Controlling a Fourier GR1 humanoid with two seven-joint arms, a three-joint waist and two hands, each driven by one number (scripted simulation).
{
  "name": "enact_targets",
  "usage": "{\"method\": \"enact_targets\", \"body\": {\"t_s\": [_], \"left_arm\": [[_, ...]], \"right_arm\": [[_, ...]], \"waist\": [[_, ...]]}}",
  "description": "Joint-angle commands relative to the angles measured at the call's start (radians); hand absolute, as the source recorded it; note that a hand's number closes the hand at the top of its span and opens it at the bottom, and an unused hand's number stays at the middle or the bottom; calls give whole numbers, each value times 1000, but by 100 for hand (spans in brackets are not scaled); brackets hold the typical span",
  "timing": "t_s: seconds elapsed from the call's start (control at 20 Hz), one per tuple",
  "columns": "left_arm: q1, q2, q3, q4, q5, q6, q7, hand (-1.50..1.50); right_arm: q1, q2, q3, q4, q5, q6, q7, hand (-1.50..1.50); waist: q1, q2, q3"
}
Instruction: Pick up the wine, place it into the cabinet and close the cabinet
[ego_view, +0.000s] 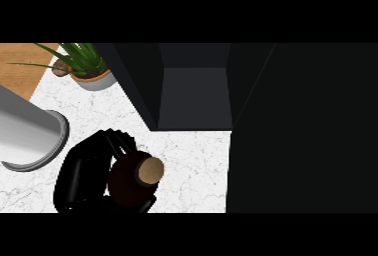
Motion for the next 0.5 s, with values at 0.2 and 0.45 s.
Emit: {"method": "enact_targets", "body": {"t_s": [0.2,0.45], "left_arm": [[-208,0,-208,13,-17,301,144,150],[-344,0,-275,76,-37,454,178,150]], "right_arm": [[-22,0,6,-98,-64,-27,70,-150],[71,10,-8,-120,-89,17,26,-150]], "waist": [[-1,1,0],[-5,1,0]]}}
